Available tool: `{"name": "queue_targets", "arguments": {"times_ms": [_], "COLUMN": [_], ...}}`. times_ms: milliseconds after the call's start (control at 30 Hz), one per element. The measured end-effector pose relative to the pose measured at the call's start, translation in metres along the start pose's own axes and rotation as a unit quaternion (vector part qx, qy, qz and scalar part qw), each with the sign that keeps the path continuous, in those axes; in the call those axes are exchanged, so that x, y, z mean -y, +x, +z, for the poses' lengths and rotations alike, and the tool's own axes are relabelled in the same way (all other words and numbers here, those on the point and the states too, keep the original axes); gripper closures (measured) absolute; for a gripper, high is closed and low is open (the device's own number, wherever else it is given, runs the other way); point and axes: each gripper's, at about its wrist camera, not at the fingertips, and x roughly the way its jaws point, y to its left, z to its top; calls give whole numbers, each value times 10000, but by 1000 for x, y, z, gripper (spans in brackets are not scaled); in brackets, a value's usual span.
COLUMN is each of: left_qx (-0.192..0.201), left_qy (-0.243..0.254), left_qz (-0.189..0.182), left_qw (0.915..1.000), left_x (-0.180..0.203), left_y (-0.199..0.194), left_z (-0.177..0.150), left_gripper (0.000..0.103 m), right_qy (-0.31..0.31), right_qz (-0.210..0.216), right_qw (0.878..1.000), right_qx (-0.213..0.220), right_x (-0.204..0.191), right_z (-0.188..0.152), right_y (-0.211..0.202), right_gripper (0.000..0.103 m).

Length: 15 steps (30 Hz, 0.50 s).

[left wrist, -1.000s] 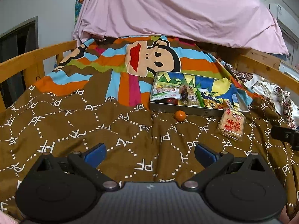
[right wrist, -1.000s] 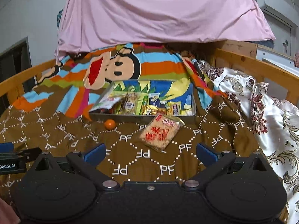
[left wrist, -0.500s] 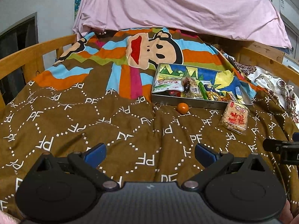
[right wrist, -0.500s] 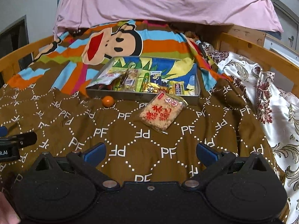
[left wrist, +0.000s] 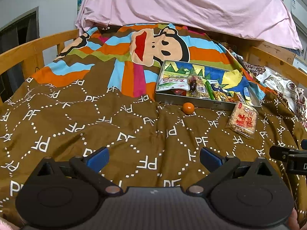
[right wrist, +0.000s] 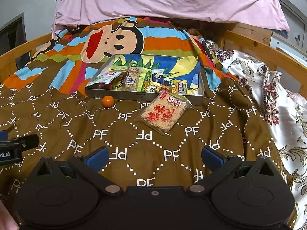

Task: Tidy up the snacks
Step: 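Move both tools down toward the rice cracker pack and the orange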

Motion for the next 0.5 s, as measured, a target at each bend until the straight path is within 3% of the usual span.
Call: {"name": "queue_targets", "arguments": {"times_ms": [267,500], "left_qx": [-284,-164], "left_qy": [-195,238], "left_qz": [-90,-171], "left_qw": [9994,9994], "left_x": [2,17], "left_y": [26,44], "left_z": [8,20], "left_gripper": [1,1], "right_qy": [210,265], "right_qz": [51,-22], "right_qw": [9997,9995], "right_qx": [-93,-156], "right_x": [7,15], "right_z": [5,19], "right_y": [6,24], "right_gripper": [1,1]}}
